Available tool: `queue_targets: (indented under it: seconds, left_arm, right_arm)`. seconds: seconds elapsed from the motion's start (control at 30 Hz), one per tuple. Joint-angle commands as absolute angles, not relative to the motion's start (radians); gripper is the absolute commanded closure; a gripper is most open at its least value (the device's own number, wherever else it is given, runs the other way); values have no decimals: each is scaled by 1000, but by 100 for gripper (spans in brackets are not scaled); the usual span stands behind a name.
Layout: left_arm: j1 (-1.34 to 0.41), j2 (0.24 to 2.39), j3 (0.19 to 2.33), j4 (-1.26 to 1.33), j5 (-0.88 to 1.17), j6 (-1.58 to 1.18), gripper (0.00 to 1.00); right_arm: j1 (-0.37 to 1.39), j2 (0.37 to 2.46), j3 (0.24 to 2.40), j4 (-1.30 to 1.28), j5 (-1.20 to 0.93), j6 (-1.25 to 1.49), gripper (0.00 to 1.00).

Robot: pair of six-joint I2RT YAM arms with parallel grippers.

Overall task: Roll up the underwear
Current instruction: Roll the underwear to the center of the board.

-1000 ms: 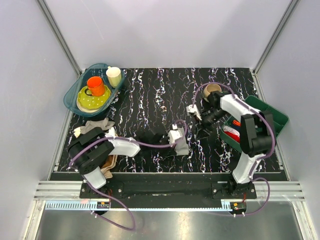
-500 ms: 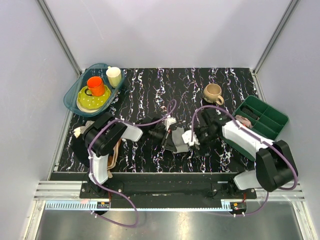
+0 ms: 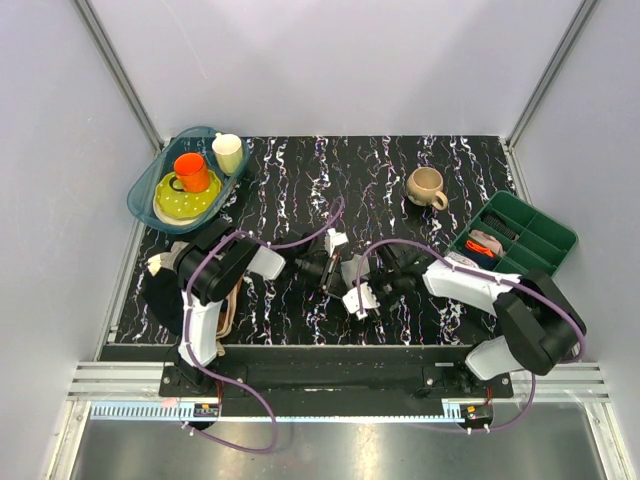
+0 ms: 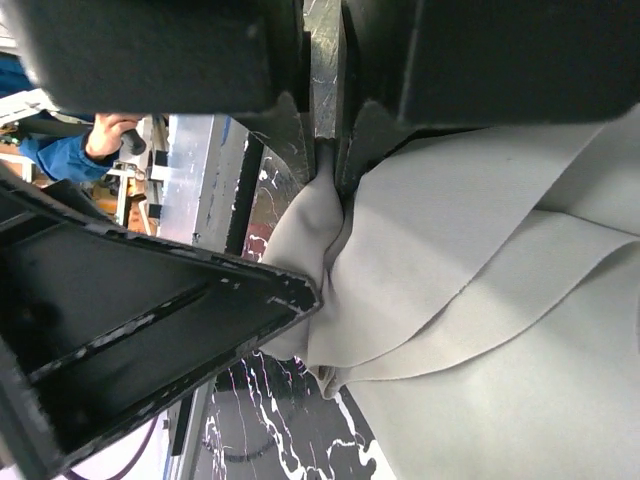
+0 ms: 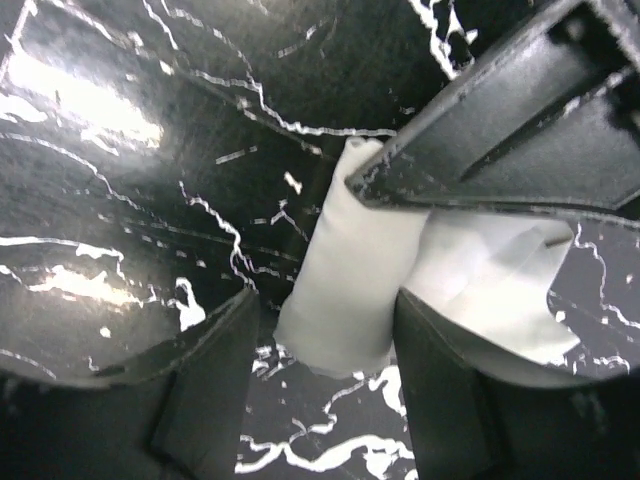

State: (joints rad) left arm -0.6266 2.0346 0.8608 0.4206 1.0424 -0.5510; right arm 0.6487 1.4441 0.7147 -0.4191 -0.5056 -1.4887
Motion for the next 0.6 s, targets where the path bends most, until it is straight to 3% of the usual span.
queue_targets:
  seconds: [0.0, 0.27, 0.53, 0.57]
  left_arm:
    - [-615, 2069, 870, 481, 979, -590, 87]
    - [-600, 1912, 726, 733, 861, -658, 64]
    - [-615, 1501, 344, 957, 638, -401, 53]
    - [-652, 1462, 301, 986, 621, -315, 47]
  right_arm:
    - [673, 1488, 692, -344, -434, -1486, 39]
    - [676, 1575, 779, -469, -426, -1399, 70]
    - [649, 1663, 992, -814, -586, -1339, 77]
    - [646, 1681, 1017, -894, -603, -1338, 77]
